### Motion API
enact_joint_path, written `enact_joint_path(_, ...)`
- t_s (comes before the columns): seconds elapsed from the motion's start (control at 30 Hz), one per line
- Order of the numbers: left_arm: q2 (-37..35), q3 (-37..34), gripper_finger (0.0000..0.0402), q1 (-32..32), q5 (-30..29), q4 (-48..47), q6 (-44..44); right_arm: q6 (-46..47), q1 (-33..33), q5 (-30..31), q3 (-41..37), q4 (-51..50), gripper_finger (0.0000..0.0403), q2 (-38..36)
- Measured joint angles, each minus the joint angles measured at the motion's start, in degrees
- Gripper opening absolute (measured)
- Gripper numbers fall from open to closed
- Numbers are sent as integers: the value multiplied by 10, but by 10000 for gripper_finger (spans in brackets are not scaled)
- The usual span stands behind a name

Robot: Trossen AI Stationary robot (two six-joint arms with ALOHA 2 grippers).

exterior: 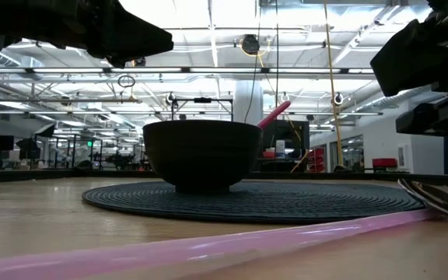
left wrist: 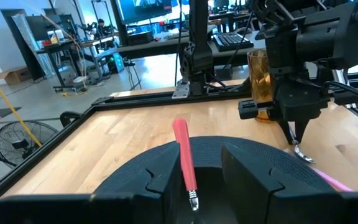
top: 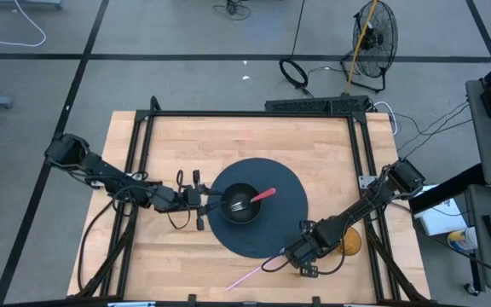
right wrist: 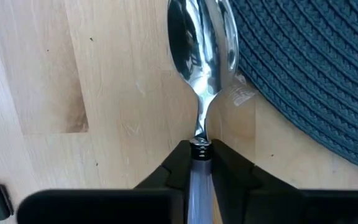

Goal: Pick & Place Utensil
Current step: Put the blue spoon into the black bowl

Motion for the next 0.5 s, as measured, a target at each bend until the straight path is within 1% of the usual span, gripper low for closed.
enact_joint_path(0.1,0,0,122,0,0,0,0,0,0,1,0,1,45,0)
enact_joint_path(0.3,0,0,122,0,0,0,-1,0,0,0,1,1,36,0)
enact_joint_path(0.5,0,0,122,0,-1,0,0,-2,7,5,16,-11,38,1)
